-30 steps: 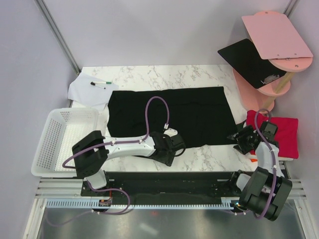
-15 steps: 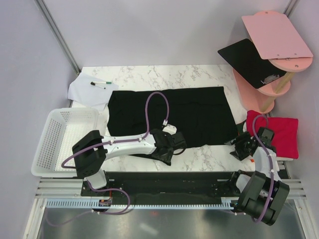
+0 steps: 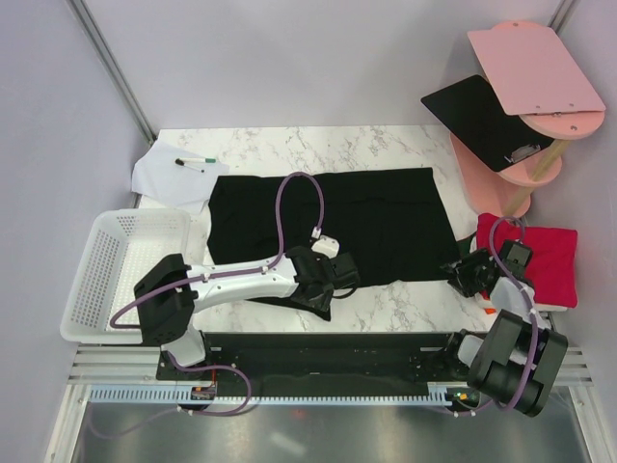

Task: Fold and stack the t-shirts
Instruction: Fold the flattened tshirt in 1/3 of the way

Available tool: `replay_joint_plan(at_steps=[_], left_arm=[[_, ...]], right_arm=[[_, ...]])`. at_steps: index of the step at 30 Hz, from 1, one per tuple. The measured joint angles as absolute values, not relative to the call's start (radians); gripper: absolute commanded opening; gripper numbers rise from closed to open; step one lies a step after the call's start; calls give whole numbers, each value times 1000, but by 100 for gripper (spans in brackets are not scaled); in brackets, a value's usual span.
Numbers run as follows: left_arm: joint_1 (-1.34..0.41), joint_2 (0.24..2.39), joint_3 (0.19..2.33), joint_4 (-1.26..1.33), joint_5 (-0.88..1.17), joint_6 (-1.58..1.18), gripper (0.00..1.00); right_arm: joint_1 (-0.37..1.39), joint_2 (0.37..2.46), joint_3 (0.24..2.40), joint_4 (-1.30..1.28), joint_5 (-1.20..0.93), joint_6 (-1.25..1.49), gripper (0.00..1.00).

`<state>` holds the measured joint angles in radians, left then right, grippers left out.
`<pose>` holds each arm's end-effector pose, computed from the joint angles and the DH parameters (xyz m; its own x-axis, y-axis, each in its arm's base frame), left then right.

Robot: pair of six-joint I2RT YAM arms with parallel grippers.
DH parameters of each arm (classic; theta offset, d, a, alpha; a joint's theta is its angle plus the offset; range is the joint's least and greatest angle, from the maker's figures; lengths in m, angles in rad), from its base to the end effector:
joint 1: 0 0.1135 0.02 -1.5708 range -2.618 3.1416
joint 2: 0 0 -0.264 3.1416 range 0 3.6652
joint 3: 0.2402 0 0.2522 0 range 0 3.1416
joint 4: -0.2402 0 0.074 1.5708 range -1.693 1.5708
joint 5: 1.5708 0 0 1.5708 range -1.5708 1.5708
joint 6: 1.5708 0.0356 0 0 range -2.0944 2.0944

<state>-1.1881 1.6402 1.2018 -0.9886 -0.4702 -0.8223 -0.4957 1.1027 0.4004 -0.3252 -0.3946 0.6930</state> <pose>0.1273 -0.2729 0.2226 -0.8397 0.3368 -0.4261 0.2755 0.9402 0.2001 0.1665 -0.0745 0.1452 -0.4104 0.8924 -0.1875 0.6844 0.4373 0.5834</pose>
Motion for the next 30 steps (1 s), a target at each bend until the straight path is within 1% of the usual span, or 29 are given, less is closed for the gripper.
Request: replay_joint_plan(at_steps=[3,5,7,8,10,11,14,18,19,22,23,24,25,26,30], left_arm=[[-1199,1659,1203,-995,-470,-829,81],[-1209,1676,1206,-998,-470,-833,82],[-1222,1695,1215,-1002,-469,-835,81],[-1227,1700,1219,-1002,-469,-837,81],[-1235,1708,1228,-1008,-469,-840,82],[-1238,1710,1232,-1010,-470,-841,81],[-1243,1714,1245,-1021,-470,-842,81],[-1252,1743,1261,-1025,-471,-842,80],[-1255,1756,1264,-1025,-471,-842,80],[-1266,1796,1273,-1026,-470,-842,80],[-1270,1810,1275,-1028,-469,-842,81],[-1273,1820,1278,-1028,-470,-842,81],[-1276,1830,1280,-1028,-469,-842,81],[-1279,1838,1283,-1028,-470,-842,81],[-1287,1843,1291,-1030,-470,-842,83]], right_arm=[[-496,1143,399,-278,-380,691,33],[-498,1163,391,-239,-379,695,28],[-498,1173,380,-199,-381,699,27],[-498,1177,376,-180,-383,700,24],[-498,1185,372,-154,-383,696,16],[-498,1189,371,-144,-382,691,9],[-498,1192,366,-129,-374,673,3],[-496,1163,355,-129,-367,643,2],[-496,1142,347,-136,-366,634,3],[-496,1060,326,-164,-376,617,17],[-496,1029,324,-176,-385,612,25],[-495,1000,324,-189,-391,604,36],[-493,977,324,-204,-392,598,41],[-482,945,326,-229,-391,578,43],[-402,896,351,-287,-368,558,58]])
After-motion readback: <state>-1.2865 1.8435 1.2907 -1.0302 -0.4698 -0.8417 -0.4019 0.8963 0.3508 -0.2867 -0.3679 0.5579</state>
